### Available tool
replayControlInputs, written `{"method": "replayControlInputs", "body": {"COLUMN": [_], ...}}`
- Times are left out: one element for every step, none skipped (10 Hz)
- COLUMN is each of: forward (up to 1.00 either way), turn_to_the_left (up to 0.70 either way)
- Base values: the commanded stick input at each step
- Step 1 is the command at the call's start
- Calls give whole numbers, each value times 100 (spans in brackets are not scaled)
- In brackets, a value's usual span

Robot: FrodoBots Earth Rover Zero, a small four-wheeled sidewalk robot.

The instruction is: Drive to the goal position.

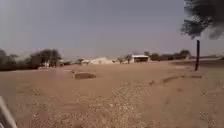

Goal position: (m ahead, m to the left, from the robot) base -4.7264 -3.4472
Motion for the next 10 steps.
{"method": "replayControlInputs", "body": {"forward": [0,0,0,0,0,0,0,0,0,0], "turn_to_the_left": [-50,-50,-50,-50,-50,-50,-50,-50,-50,-50]}}
